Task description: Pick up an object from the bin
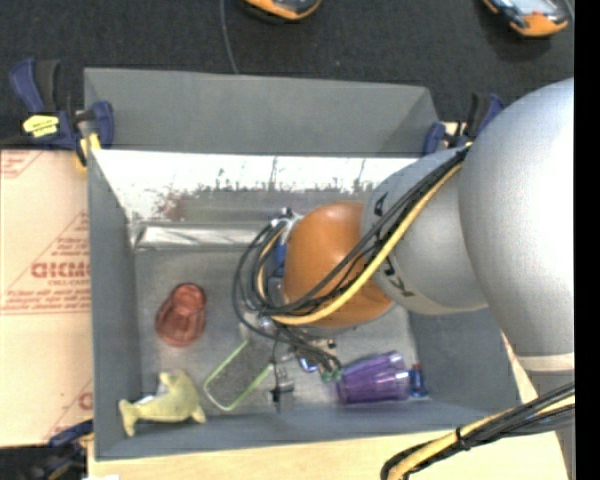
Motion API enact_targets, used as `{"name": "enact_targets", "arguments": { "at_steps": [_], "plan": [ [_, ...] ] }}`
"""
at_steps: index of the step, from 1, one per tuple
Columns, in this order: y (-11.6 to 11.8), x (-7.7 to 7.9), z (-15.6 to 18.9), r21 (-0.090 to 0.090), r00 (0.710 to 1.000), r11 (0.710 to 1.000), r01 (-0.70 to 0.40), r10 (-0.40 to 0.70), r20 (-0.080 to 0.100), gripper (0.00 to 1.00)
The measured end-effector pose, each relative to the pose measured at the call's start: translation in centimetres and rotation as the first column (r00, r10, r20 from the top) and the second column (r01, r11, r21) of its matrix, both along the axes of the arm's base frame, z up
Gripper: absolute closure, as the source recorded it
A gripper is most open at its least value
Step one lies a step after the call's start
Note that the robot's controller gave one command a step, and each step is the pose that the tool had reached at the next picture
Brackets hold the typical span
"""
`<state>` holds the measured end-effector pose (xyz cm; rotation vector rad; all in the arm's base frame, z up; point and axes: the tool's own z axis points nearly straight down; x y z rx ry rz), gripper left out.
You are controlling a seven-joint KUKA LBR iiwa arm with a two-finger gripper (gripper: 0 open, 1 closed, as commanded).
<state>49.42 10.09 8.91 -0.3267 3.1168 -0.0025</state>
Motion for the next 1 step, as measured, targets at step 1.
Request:
{"name": "enact_targets", "arguments": {
  "at_steps": [1],
  "plan": [
    [2.77, -1.88, -0.90, 0.004, 0.996, 0.997, 0.083, -0.083, 0.017, 0.00]
  ]
}}
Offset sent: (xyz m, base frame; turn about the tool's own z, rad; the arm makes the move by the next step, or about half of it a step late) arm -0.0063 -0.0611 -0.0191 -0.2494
